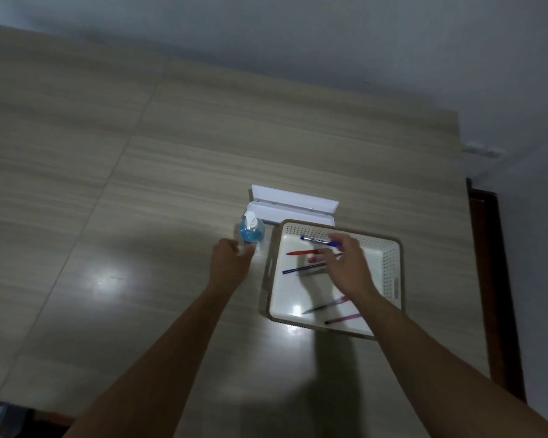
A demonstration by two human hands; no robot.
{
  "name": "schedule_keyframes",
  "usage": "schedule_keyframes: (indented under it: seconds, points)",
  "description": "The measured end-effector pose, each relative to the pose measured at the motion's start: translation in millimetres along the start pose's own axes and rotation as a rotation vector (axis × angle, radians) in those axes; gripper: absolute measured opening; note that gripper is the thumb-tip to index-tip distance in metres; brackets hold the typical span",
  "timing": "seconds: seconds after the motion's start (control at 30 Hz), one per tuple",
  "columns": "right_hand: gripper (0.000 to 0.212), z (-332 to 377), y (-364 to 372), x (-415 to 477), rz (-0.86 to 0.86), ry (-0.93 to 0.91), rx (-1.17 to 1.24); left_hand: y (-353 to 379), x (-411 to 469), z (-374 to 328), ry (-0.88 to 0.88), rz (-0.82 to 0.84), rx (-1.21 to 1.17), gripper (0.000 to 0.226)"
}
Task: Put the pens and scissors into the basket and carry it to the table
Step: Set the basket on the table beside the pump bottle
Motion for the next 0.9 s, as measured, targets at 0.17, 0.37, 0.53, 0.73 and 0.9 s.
schedule_keyframes:
  seconds: [0.17,0.37,0.53,0.73,0.9]
  points:
    - [0.058,-104.8,-57.9,-16.6,-0.226,0.368,-0.188,33.3,-36.4,18.0,0.003,0.311,0.156,0.038]
    - [0.07,-167.3,-63.5,-45.7,-0.013,0.467,-0.014,43.2,-60.7,31.3,-0.036,0.364,0.139,0.017]
    - [0.083,-195.9,-52.2,-37.1,0.045,0.332,0.082,45.5,-48.4,57.5,-0.045,0.299,0.112,0.034]
    - [0.059,-155.8,-60.5,-61.9,0.102,0.272,0.152,30.6,-76.7,27.7,0.031,0.309,0.123,0.026]
    - [0.04,-131.1,-75.9,-89.2,0.029,0.156,0.073,26.1,-100.7,15.0,0.098,0.124,0.063,0.023]
Point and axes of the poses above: each hand's wrist, its own x-axis towards the middle knuckle, its own y-axis out of the palm, z = x × y, the point moved 4 cm from there along x, towards the middle knuckle, and after that the axes turned 4 degrees about -x, right-handed, at the moved point
